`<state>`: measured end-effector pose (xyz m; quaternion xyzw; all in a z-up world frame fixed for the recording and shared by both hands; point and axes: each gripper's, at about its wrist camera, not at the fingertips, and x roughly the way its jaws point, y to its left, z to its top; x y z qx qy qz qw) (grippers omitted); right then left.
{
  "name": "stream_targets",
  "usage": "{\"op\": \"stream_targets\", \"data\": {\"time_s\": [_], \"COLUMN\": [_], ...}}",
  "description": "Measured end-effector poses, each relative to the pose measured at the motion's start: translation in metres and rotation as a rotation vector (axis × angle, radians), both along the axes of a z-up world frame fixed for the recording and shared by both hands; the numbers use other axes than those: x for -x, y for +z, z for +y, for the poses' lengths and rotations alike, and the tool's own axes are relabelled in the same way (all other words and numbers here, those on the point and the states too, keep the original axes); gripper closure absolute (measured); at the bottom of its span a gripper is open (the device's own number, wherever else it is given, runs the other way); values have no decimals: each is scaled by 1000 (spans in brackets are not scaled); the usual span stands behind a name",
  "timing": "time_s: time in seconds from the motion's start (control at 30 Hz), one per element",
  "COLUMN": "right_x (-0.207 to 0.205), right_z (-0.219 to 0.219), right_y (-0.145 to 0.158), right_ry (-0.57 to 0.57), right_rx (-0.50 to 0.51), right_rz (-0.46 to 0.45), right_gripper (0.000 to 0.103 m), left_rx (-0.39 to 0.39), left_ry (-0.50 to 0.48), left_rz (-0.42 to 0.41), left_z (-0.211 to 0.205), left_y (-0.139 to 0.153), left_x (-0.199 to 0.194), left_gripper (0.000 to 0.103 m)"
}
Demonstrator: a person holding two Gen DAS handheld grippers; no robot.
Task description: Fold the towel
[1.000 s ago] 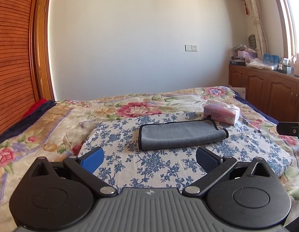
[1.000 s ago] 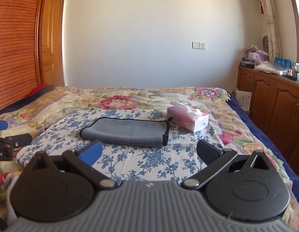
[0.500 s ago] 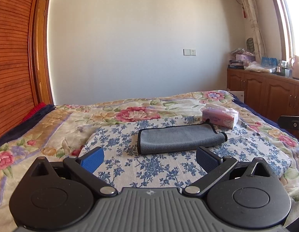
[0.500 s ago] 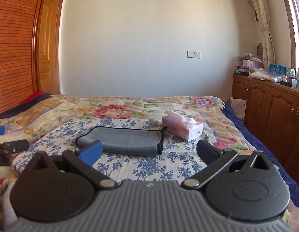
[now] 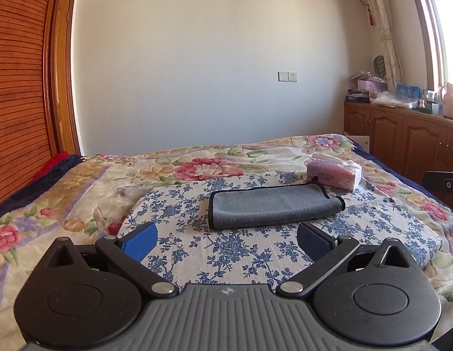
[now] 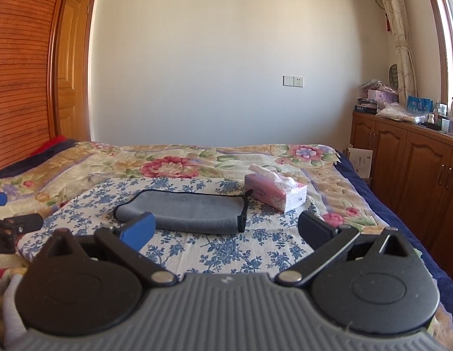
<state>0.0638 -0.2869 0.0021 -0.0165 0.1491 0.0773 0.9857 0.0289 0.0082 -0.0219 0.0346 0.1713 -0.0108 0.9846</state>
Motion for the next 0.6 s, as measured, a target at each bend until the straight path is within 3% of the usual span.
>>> {"op": "stream_targets", "data": {"time_s": [0.6], "right_x": [0], "right_z": [-1], "right_y": [0], "right_ry": [-6], "right_rx": [-1], "right_rz": [-2], "right_gripper": [0], "left_rx": [2], "left_ry": [-3], "left_rz": [-4], "left_z": [1], "left_y": [0], "left_x": [-1], "left_gripper": [0]}}
